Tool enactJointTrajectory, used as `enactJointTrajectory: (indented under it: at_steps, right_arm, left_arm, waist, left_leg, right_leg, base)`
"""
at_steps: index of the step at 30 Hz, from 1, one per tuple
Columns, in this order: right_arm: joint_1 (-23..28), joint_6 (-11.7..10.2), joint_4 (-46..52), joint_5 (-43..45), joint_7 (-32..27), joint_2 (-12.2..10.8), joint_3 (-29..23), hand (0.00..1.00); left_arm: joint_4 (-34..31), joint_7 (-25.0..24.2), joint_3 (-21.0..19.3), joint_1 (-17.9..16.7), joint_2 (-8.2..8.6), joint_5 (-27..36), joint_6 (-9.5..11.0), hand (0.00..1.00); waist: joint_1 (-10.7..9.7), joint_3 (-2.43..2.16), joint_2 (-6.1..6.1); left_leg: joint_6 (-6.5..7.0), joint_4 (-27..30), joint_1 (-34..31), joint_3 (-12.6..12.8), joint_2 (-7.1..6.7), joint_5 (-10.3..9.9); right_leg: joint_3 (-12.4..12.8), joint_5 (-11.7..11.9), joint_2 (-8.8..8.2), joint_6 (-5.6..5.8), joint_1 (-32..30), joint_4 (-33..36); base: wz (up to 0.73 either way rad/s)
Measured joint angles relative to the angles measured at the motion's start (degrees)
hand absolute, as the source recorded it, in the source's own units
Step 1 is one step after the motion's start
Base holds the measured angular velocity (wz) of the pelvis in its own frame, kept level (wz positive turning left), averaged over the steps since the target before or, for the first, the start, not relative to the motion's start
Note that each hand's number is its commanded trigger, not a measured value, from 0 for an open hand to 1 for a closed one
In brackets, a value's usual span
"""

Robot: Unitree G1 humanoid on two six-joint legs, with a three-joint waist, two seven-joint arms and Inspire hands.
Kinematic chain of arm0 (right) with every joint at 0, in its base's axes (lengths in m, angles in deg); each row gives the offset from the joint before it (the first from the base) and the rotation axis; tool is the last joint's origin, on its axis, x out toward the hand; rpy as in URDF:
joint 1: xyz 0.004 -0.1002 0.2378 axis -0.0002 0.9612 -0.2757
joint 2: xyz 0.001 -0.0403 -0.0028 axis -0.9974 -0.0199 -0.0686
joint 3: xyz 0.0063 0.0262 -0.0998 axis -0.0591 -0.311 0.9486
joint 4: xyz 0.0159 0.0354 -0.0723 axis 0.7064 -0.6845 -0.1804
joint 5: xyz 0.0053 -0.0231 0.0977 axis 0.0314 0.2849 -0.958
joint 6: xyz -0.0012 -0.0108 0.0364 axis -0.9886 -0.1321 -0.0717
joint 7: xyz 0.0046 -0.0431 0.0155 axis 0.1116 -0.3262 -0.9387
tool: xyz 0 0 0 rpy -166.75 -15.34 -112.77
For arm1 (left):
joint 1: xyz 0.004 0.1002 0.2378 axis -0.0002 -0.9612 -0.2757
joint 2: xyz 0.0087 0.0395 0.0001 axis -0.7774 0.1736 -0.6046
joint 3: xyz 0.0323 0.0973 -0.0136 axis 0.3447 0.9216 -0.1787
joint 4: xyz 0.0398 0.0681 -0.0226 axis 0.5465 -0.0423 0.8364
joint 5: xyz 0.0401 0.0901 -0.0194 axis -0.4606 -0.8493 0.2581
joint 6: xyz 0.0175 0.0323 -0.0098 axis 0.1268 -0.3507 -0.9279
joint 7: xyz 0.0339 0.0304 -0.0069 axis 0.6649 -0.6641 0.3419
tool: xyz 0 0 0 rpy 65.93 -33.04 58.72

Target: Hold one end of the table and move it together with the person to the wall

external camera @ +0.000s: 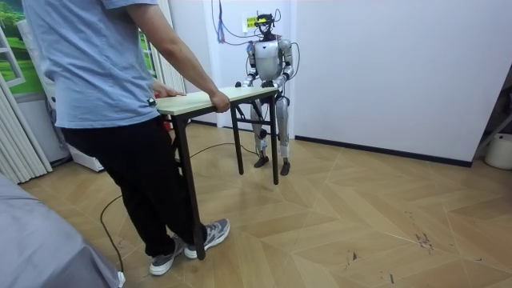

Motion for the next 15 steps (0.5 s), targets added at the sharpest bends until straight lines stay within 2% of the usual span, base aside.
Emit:
enactJointTrajectory:
  at_steps: [2,8,11,13,15]
  right_arm:
    - [0.3,-0.6,0.0,0.0,0.1,0.2,0.7,1.00]
    - [2.6,-0.7,0.2,0.0,1.8,0.6,1.4,1.00]
    - [3.1,-1.0,0.2,-0.7,2.8,1.4,1.8,1.00]
    - [3.5,-1.1,0.2,-1.1,3.8,1.4,1.9,1.00]
    - [3.7,-0.9,0.2,-1.7,4.8,1.7,1.9,1.00]
  left_arm:
    - [0.0,0.0,0.1,-0.5,-0.02,0.0,0.7,1.00]
    - [0.0,-2.4,0.2,-3.1,-0.54,0.0,0.7,1.00]
    - [0.0,-3.2,0.1,-3.4,-0.55,-0.6,0.6,1.00]
    - [0.0,-4.2,0.2,-3.4,-0.89,-0.6,0.5,1.00]
    - [-0.1,-5.3,0.2,-3.5,-1.40,-0.6,0.4,1.00]
  waist:
    - [-0.4,0.06,-0.01]
    - [-0.3,0.09,-0.08]
    - [0.6,0.32,-0.47]
    - [1.0,0.52,-0.87]
    - [1.6,0.52,-0.92]
  left_leg:
    - [0.00,0.2,-0.3,-0.1,0.00,0.0]
    - [0.07,0.7,-0.8,-0.4,0.00,0.1]
    - [0.07,1.2,-1.3,-0.3,0.27,0.1]
    - [-0.06,2.6,-2.5,-0.3,0.66,-0.3]
    - [-0.59,7.6,-5.8,-0.5,2.19,-2.0]
  right_leg:
    - [0.0,0.0,0.00,0.00,-0.1,0.0]
    - [-0.5,0.0,-0.05,0.01,-0.4,0.0]
    - [-0.2,0.0,0.12,-0.04,-0.9,0.4]
    - [-0.2,-0.2,0.33,-0.29,-1.7,1.0]
    - [-0.3,-0.6,1.20,-1.02,-3.5,2.6]
  base:
    - [0.04]
    - [0.02]
    - [-0.03]
    - [0.00]
    - [-0.02]
